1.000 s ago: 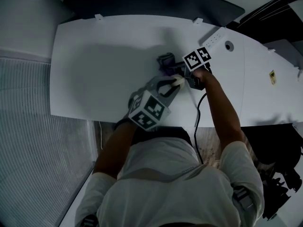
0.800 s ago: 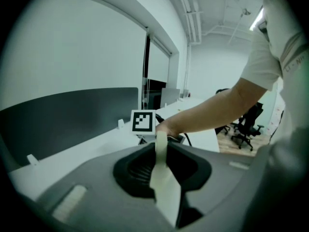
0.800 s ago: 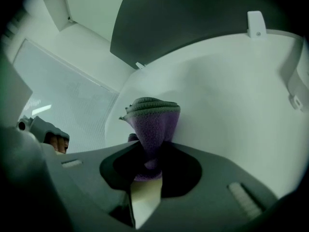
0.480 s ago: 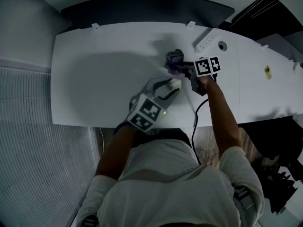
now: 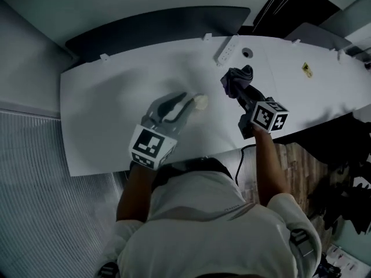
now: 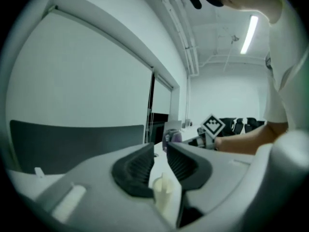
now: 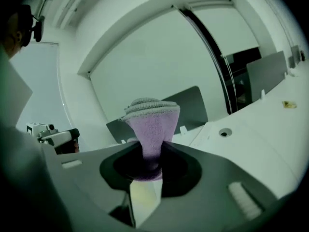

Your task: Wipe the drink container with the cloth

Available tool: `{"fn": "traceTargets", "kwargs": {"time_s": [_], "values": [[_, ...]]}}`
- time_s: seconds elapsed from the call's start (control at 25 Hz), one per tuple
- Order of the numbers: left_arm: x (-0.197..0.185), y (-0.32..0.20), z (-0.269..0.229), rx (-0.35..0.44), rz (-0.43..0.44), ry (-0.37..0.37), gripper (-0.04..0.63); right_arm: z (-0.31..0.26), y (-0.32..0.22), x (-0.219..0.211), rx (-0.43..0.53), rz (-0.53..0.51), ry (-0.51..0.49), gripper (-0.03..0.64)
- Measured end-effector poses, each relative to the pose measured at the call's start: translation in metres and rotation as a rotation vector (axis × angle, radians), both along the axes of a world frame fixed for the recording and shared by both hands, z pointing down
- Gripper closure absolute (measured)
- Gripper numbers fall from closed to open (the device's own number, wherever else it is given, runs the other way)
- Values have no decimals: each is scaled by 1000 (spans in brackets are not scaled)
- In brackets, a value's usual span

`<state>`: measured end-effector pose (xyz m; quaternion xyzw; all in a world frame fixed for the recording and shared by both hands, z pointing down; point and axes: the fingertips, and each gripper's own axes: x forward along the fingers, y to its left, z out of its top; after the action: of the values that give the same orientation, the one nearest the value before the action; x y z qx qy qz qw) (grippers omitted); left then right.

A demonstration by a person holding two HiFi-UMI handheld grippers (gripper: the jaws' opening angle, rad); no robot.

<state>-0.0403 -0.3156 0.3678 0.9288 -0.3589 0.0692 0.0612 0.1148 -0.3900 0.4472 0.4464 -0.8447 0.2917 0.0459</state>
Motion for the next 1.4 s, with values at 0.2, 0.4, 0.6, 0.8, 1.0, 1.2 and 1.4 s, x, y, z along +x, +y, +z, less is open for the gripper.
{"fn": "traceTargets", "kwargs": {"time_s": [0.2,0.4,0.6,0.8,1.0,1.2,1.4], "values": [[-13,21,-41,57,-8,39,578,-72,49,12,184,102,8,518],[-27,54,-72,105,-3,77,591,-129,102,11,339,163,51,518],[-42,77,-97,165,-37,102,591,-162,145,6,444,187,109,518],[-41,74,-105,187,-26,85,592,-167,151,5,462,199,140,518],[-40,78,-113,197,-15,99,592,-171,154,3,459,191,129,518],[-35,86,-122,205,-2,122,592,-166,161,-5,438,158,113,518],[-33,87,-123,214,-2,112,592,-168,160,-7,439,142,114,518]]}}
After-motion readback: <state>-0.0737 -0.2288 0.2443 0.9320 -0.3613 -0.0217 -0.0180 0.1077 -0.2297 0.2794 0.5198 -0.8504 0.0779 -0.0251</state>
